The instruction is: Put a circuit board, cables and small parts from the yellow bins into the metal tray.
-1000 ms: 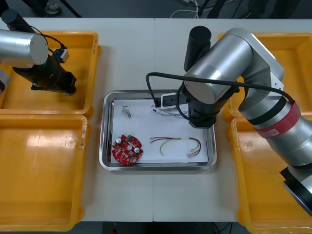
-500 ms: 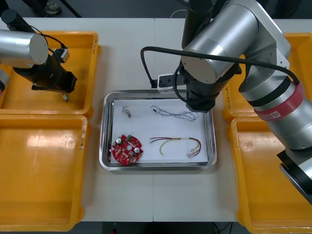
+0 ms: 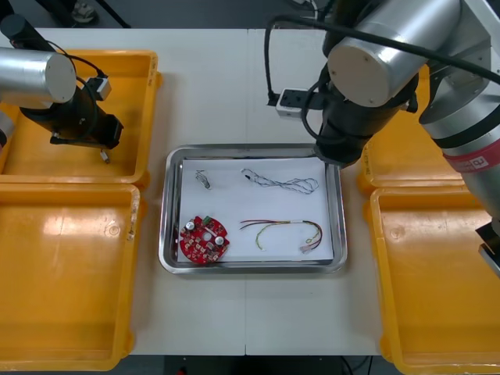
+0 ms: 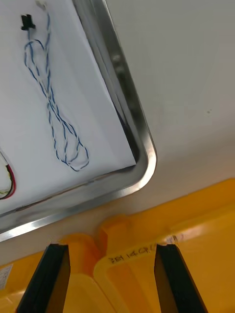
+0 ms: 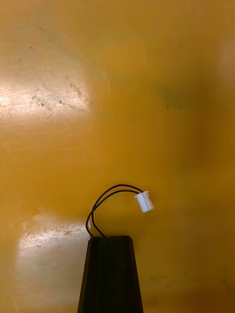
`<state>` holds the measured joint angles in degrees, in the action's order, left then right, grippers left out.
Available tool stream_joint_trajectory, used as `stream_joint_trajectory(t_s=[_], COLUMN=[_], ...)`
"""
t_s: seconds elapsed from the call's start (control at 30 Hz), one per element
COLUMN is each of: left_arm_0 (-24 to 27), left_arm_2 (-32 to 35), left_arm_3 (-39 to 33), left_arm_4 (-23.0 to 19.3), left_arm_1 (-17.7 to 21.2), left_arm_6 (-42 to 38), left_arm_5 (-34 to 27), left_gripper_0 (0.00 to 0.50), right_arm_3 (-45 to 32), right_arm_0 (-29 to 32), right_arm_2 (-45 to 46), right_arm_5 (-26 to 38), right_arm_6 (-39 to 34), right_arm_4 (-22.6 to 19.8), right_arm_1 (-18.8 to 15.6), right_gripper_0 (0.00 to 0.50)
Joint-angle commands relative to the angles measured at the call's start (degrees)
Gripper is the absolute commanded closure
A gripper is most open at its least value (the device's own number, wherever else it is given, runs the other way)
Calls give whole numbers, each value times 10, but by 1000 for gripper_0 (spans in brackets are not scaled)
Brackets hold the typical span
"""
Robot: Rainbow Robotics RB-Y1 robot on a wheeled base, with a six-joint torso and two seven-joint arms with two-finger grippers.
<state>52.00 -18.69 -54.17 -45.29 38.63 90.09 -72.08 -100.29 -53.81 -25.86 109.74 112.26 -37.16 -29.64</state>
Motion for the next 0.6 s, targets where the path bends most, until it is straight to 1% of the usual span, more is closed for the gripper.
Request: stream_joint_trajectory(t_s=[0.03, 0.07, 0.27, 0.43, 0.6], left_arm_0=[19, 19, 21, 21, 21], left_arm_2=[15, 19, 56, 78, 99], left_arm_3=[-9, -10, -51, -81, -104], left_arm_4=[-6, -6, -1, -5, -6], left_arm_1=[22, 22, 31, 43, 48], left_arm_6=[46, 46, 46, 46, 46], left_arm_5=[-6, -10, -74, -114, -142], left_gripper_0=[500, 500, 500, 500, 500], right_arm_3=[-19, -19, -19, -10, 14], right_arm_0=[-31, -31, -30, -31, -31], right_arm_2=[27, 28, 37, 39, 52], right_arm_5=[3, 3, 3, 3, 3], right_arm_6=[-21, -21, -35, -48, -59], right_arm_4=[-20, -20, -25, -20, -15], right_arm_1=[-53, -57, -93, -109, -115], right_gripper_0=[0, 0, 0, 0, 0])
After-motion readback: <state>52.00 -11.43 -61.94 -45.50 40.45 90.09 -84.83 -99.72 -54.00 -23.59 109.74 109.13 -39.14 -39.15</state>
